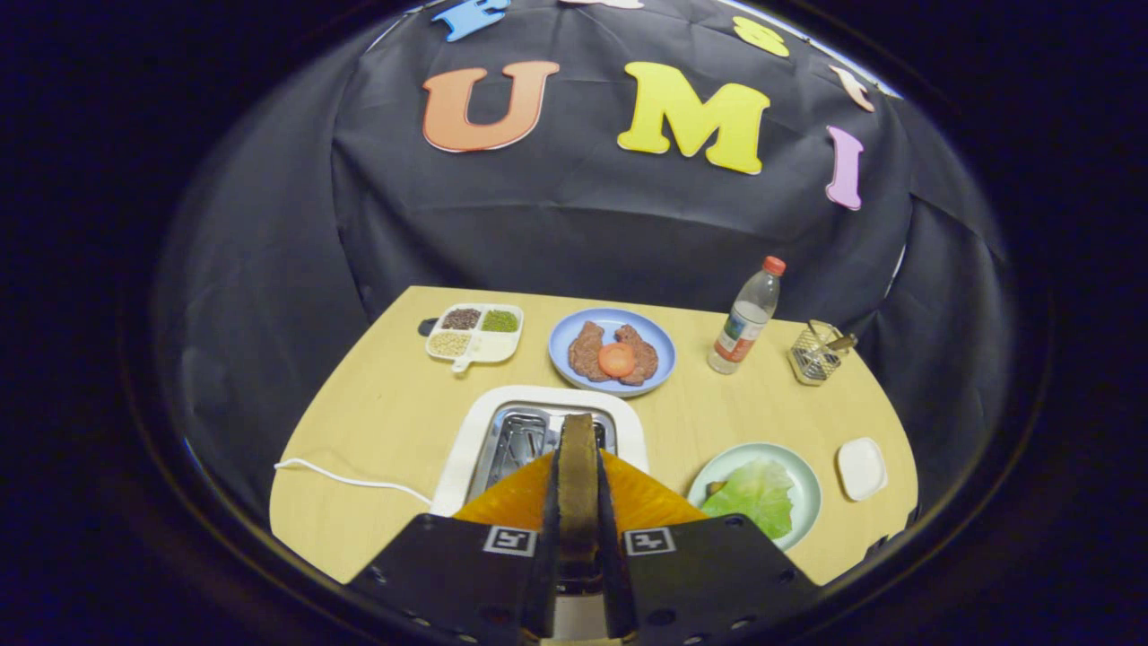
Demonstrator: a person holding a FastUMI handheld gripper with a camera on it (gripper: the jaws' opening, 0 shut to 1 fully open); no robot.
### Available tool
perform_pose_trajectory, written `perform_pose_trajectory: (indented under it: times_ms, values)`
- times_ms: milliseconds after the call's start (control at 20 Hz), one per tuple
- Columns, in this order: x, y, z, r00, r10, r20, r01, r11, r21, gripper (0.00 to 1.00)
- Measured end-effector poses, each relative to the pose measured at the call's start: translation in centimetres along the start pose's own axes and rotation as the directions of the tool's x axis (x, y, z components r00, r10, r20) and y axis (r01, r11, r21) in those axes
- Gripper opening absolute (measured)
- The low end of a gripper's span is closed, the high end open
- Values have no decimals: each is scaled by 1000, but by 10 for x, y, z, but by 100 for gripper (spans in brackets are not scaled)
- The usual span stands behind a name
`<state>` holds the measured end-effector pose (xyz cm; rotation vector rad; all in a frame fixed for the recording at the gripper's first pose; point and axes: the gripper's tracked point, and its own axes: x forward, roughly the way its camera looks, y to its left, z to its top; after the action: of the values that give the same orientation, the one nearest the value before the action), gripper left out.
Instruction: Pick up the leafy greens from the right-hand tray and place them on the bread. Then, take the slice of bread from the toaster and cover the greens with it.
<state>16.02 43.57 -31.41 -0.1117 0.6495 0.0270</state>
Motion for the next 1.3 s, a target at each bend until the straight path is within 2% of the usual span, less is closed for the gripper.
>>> perform_pose_trajectory:
  times_ms: [150, 600, 1000, 1300]
  values:
    - [-7, -1, 2, 1000, 22, -2, -22, 1000, -11, 15]
    - [-59, -32, 49, 992, 94, 84, -97, 995, 29, 15]
    - [-75, -130, 77, 987, 63, 150, -73, 995, 62, 15]
    - [-53, -207, 47, 995, 43, 91, -53, 992, 113, 15]
